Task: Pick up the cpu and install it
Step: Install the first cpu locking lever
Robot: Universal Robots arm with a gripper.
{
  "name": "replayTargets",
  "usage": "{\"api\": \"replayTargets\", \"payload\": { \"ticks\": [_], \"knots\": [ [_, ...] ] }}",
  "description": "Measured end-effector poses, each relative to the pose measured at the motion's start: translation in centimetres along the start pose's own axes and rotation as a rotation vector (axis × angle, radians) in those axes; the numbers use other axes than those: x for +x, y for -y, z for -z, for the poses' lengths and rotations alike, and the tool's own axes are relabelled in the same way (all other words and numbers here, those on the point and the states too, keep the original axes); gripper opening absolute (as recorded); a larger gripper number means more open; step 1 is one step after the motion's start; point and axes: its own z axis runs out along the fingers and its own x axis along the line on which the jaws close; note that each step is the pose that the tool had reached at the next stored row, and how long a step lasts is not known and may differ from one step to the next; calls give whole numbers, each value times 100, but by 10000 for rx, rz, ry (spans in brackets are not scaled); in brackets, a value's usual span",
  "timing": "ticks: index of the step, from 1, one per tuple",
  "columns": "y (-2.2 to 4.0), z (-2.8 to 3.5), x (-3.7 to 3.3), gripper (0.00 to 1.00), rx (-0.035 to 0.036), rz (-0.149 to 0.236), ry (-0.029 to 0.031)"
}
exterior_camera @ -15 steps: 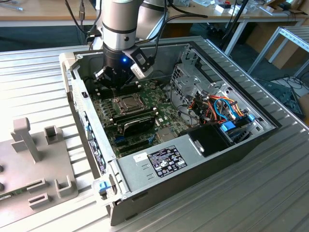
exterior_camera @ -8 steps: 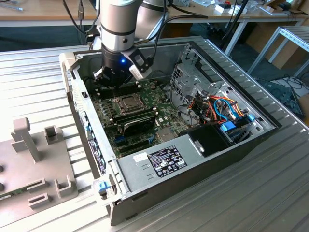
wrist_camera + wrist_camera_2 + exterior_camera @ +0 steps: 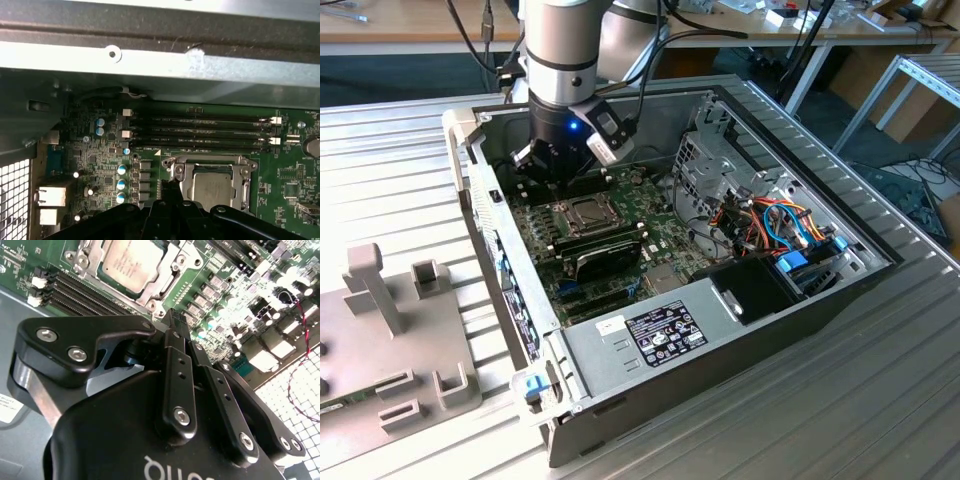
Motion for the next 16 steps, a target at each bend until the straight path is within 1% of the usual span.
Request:
{"api": "replayTargets", "payload": {
  "ticks": [4, 5, 6, 8, 12, 16],
  "knots": [
    [0, 0, 1, 11, 2, 1, 0],
    [0, 1, 2, 11, -40, -2, 1],
    [-1, 0, 3, 11, -60, -5, 4],
    [-1, 0, 5, 11, -62, -3, 5],
    [-4, 2, 23, 11, -44, -3, 4],
    [-3, 2, 23, 11, -40, -1, 4]
  ]
}}
